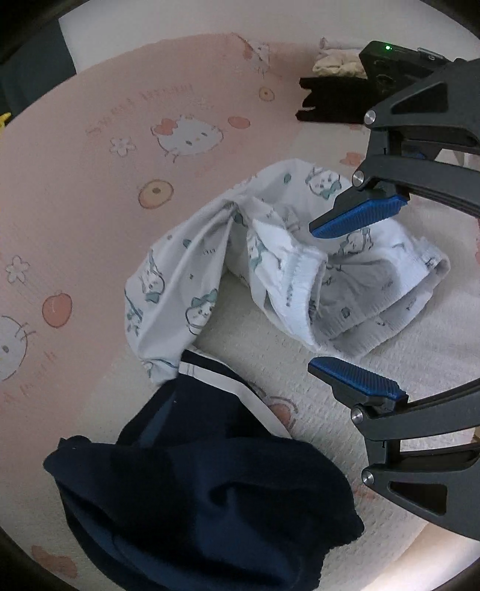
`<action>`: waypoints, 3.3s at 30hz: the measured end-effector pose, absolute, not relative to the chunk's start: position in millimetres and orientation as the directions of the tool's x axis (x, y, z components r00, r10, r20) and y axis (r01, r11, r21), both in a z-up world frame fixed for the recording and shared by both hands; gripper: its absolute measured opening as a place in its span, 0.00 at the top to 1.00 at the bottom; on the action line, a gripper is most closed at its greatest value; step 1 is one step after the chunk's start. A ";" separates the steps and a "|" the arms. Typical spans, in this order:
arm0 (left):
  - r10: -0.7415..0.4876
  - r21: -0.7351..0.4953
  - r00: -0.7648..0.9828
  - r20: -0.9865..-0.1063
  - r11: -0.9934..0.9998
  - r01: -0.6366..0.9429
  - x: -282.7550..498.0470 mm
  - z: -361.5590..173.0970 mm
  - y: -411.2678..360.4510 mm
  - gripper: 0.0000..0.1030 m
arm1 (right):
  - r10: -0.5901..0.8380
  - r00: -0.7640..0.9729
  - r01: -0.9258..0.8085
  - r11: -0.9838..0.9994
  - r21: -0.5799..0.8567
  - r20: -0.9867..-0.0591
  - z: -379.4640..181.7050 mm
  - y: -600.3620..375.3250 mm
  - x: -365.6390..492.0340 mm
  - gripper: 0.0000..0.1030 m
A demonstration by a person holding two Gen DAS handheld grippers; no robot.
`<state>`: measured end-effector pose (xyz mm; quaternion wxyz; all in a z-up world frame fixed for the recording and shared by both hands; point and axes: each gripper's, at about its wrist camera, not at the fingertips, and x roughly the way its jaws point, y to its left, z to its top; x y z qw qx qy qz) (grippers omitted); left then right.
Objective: Fold clothes
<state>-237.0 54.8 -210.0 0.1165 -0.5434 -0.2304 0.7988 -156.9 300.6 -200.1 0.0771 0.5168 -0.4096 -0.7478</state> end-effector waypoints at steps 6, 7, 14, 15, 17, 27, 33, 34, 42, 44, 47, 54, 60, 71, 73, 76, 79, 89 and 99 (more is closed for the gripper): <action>0.406 -0.446 -0.400 -0.821 -0.895 0.007 -236.9 -213.3 75.3 0.37 | -0.534 -0.420 -0.317 -0.672 0.670 -0.734 -216.4 294.5 -156.7 0.24; 0.388 -0.423 -0.410 -0.825 -0.906 -0.006 -236.5 -213.3 78.6 0.37 | -0.528 -0.423 -0.312 -0.678 0.665 -0.736 -216.9 293.8 -158.0 0.24; 0.306 -0.318 -0.435 -0.847 -0.947 -0.047 -239.6 -218.7 91.1 0.37 | -0.462 -0.411 -0.284 -0.754 0.592 -0.786 -227.8 285.8 -186.1 0.25; 0.304 -0.316 -0.435 -0.848 -0.948 -0.047 -240.1 -218.0 89.2 0.37 | -0.456 -0.403 -0.278 -0.765 0.581 -0.793 -228.7 282.9 -189.0 0.25; 0.303 -0.318 -0.436 -0.847 -0.947 -0.040 -241.3 -215.1 85.4 0.37 | -0.439 -0.397 -0.245 -0.796 0.554 -0.806 -226.2 275.8 -193.3 0.42; 0.306 -0.295 -0.465 -0.831 -0.950 -0.098 -240.9 -196.0 89.8 0.37 | -0.360 -0.416 -0.146 -0.880 0.452 -0.835 -213.4 265.5 -204.6 0.88; 0.265 -0.217 -0.447 -0.855 -0.964 -0.155 -238.6 -207.0 107.0 0.37 | -0.311 -0.452 -0.193 -0.881 0.432 -0.836 -204.5 286.3 -200.4 0.91; 0.261 -0.206 -0.442 -0.858 -0.964 -0.170 -237.7 -208.8 109.6 0.37 | -0.303 -0.456 -0.206 -0.879 0.431 -0.837 -204.3 290.8 -199.9 0.91; 0.170 -0.049 -0.505 -0.846 -0.968 -0.245 -227.9 -213.7 114.7 0.78 | -0.346 -0.443 -0.266 -0.830 0.490 -0.827 -205.9 312.1 -197.6 0.89; 0.176 -0.045 -0.502 -0.847 -0.964 -0.263 -228.8 -214.7 113.3 0.90 | -0.336 -0.436 -0.264 -0.839 0.475 -0.835 -202.6 308.8 -192.5 0.49; 0.213 -0.095 -0.502 -0.838 -0.963 -0.251 -231.0 -212.6 104.8 0.91 | -0.273 -0.454 -0.228 -0.885 0.407 -0.848 -194.7 291.3 -182.1 0.37; 0.266 -0.174 -0.494 -0.828 -0.959 -0.224 -234.5 -209.3 91.4 0.91 | -0.273 -0.423 -0.155 -0.917 0.366 -0.864 -193.8 254.8 -155.3 0.37; 0.309 -0.224 -0.506 -0.805 -0.949 -0.224 -231.7 -205.2 84.9 0.91 | -0.260 -0.382 -0.120 -0.937 0.327 -0.887 -201.0 234.3 -147.1 0.37; 0.345 -0.290 -0.519 -0.782 -0.939 -0.187 -236.6 -204.3 69.0 0.91 | -0.216 -0.316 0.055 -0.976 0.209 -0.924 -210.5 198.5 -134.9 0.36; 0.340 -0.285 -0.522 -0.782 -0.940 -0.186 -237.1 -204.5 67.9 0.91 | -0.180 -0.296 0.074 -0.983 0.165 -0.938 -221.2 190.1 -135.2 0.37; 0.335 -0.284 -0.512 -0.791 -0.942 -0.177 -239.2 -207.2 66.2 0.91 | -0.144 -0.293 0.080 -0.989 0.126 -0.945 -228.8 184.3 -138.6 0.38; 0.337 -0.292 -0.509 -0.792 -0.941 -0.170 -240.8 -208.1 63.9 0.91 | -0.133 -0.307 0.056 -0.991 0.122 -0.942 -227.7 187.7 -141.6 0.55; 0.355 -0.305 -0.522 -0.775 -0.935 -0.183 -242.5 -203.8 66.7 0.91 | -0.030 -0.350 -0.009 -0.999 0.035 -0.936 -220.7 190.0 -150.6 0.84; 0.430 -0.357 -0.482 -0.763 -0.903 -0.239 -239.1 -195.6 78.7 0.91 | 0.111 -0.381 -0.159 -0.986 -0.053 -0.918 -196.0 251.2 -168.9 0.95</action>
